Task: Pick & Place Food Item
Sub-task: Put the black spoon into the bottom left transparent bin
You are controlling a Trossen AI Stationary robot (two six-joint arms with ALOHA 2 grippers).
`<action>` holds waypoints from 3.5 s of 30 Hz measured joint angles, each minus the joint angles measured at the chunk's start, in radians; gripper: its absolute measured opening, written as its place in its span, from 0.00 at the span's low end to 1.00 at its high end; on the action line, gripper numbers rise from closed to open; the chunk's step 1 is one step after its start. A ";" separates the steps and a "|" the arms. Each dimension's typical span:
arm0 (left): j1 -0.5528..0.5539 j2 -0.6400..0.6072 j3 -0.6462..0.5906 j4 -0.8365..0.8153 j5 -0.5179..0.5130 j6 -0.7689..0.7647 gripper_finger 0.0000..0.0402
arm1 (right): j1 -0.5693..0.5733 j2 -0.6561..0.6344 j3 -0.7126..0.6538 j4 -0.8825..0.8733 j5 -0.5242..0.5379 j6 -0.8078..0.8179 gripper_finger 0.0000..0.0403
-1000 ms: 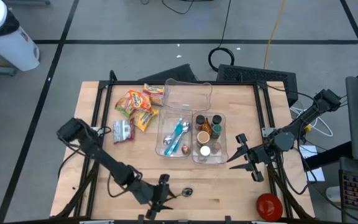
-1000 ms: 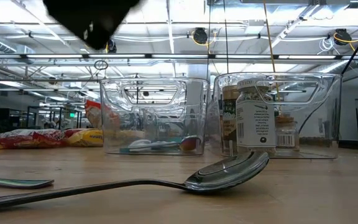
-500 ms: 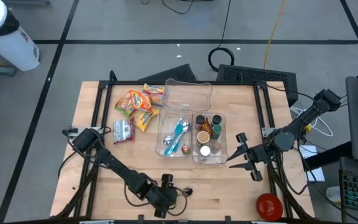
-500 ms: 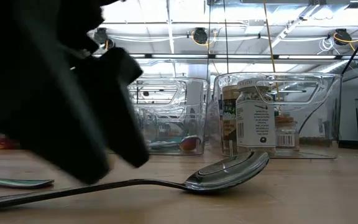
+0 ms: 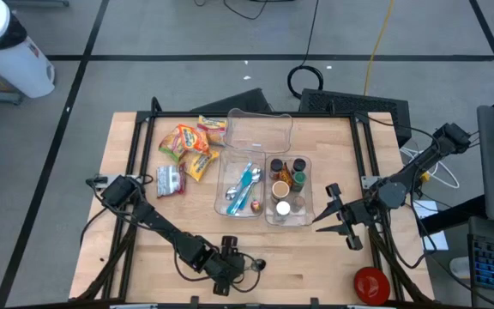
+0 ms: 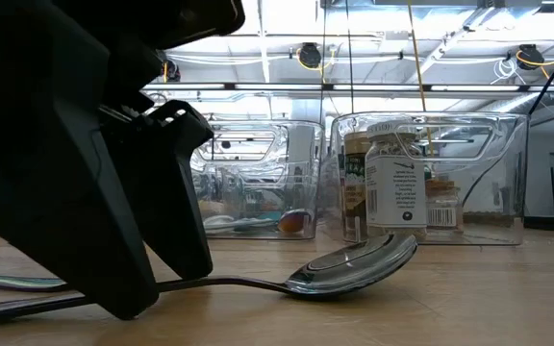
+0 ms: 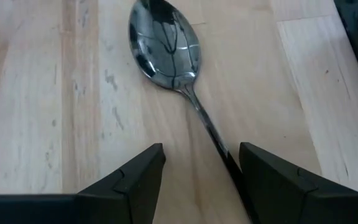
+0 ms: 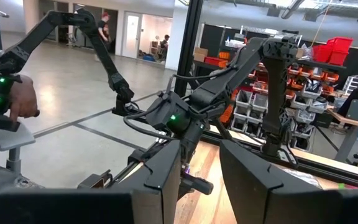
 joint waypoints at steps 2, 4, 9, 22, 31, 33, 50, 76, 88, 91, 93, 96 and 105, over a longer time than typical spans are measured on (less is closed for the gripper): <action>0.006 -0.001 -0.003 -0.021 0.001 -0.018 0.55 | 0.000 0.000 0.000 0.000 0.000 0.000 0.26; 0.010 -0.002 -0.002 -0.051 0.000 -0.033 0.53 | 0.000 0.000 0.000 -0.001 0.000 0.000 0.26; 0.011 -0.003 -0.002 -0.079 -0.002 -0.055 0.39 | 0.000 0.000 0.000 -0.001 0.000 0.000 0.26; 0.031 -0.002 -0.004 -0.070 0.002 -0.065 0.03 | 0.000 0.000 0.000 -0.001 0.000 0.000 0.26; 0.033 -0.012 -0.007 -0.057 -0.006 -0.070 0.02 | 0.000 0.000 0.000 -0.001 0.000 0.000 0.26; 0.033 -0.026 -0.008 -0.048 -0.023 -0.068 0.02 | 0.000 0.000 0.000 -0.001 0.000 0.000 0.26; 0.033 -0.182 -0.009 -0.028 -0.137 -0.053 0.01 | 0.000 0.000 -0.001 -0.001 0.001 0.000 0.26; 0.311 -0.465 -0.096 -0.119 -0.418 -0.283 0.01 | 0.000 0.000 -0.001 -0.001 0.000 0.000 0.26; 0.452 -0.469 -0.387 0.185 -0.304 -0.496 0.01 | 0.000 0.000 -0.001 -0.001 -0.001 -0.001 0.26; 0.468 -0.469 -0.433 0.260 -0.270 -0.495 0.01 | 0.000 0.000 -0.001 -0.001 0.000 -0.002 0.26; 0.472 -0.469 -0.448 0.283 -0.261 -0.495 0.03 | 0.000 0.000 -0.001 -0.001 0.001 -0.003 0.26; 0.470 -0.469 -0.450 0.291 -0.260 -0.495 0.03 | 0.000 0.000 -0.001 -0.001 0.001 -0.003 0.26; 0.480 -0.469 -0.373 0.157 -0.232 -0.442 0.01 | -0.001 0.000 -0.001 -0.001 0.002 -0.008 0.26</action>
